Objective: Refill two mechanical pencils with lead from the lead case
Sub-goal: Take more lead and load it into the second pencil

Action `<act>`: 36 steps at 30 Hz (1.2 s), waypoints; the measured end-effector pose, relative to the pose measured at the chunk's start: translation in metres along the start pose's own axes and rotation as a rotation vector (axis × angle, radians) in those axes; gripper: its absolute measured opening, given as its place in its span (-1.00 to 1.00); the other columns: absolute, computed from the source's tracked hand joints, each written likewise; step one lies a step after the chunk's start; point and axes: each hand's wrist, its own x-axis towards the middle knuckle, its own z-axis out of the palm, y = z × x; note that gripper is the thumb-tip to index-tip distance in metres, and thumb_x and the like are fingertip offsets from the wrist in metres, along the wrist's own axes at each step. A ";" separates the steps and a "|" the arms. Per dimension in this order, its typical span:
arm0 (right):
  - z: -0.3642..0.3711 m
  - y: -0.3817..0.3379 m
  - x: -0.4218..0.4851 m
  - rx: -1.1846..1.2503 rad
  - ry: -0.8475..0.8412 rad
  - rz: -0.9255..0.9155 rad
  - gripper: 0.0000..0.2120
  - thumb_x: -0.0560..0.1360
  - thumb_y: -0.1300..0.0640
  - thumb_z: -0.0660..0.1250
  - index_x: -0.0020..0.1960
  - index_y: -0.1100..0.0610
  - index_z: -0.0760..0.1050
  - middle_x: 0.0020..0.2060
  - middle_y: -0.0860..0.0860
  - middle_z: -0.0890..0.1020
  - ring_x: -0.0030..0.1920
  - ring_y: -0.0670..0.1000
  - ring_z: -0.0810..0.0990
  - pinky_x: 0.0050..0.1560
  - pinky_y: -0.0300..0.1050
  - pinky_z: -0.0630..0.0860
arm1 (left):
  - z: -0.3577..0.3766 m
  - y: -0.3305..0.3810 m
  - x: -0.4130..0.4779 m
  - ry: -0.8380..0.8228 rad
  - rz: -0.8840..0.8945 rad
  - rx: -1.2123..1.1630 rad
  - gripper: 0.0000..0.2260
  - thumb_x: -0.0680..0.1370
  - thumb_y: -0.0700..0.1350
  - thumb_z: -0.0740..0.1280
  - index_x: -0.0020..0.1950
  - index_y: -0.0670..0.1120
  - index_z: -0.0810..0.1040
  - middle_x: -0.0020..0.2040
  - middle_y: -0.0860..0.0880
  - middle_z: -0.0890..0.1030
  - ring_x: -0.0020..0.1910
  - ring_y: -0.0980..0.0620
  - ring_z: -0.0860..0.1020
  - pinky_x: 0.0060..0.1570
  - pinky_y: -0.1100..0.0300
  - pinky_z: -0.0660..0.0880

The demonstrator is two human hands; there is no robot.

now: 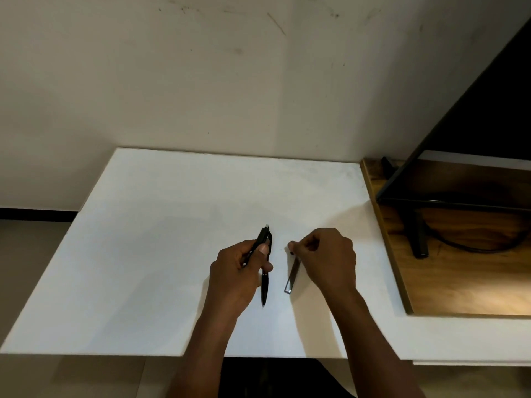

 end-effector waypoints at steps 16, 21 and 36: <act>-0.021 0.007 0.005 0.047 -0.068 -0.042 -0.95 0.38 0.12 0.57 -0.22 0.03 0.70 -0.34 -0.17 0.65 -0.28 -0.20 0.57 -0.34 -0.35 0.31 | 0.002 0.003 -0.002 -0.018 -0.016 -0.049 -0.81 0.61 -0.08 0.30 0.19 0.03 0.63 -0.20 -0.06 0.72 -0.49 0.18 0.54 -0.54 0.39 0.40; -0.011 0.001 -0.001 -0.051 -0.165 -0.056 -0.89 0.31 0.08 0.61 -0.24 0.04 0.69 -0.31 -0.11 0.69 -0.27 -0.12 0.61 -0.37 -0.33 0.34 | 0.003 -0.001 0.000 -0.016 -0.004 0.011 -0.81 0.61 -0.06 0.30 0.18 0.04 0.62 -0.21 -0.01 0.72 -0.49 0.22 0.55 -0.53 0.41 0.40; -0.024 0.001 0.005 0.273 -0.093 0.013 -0.89 0.36 0.19 0.47 -0.33 0.04 0.68 -0.45 -0.07 0.71 -0.34 -0.09 0.71 -0.29 -0.16 0.61 | 0.009 -0.006 -0.004 -0.132 0.064 0.279 -0.85 0.61 -0.05 0.26 0.08 0.04 0.62 -0.15 0.04 0.71 -0.43 0.01 0.65 -0.16 -0.05 0.65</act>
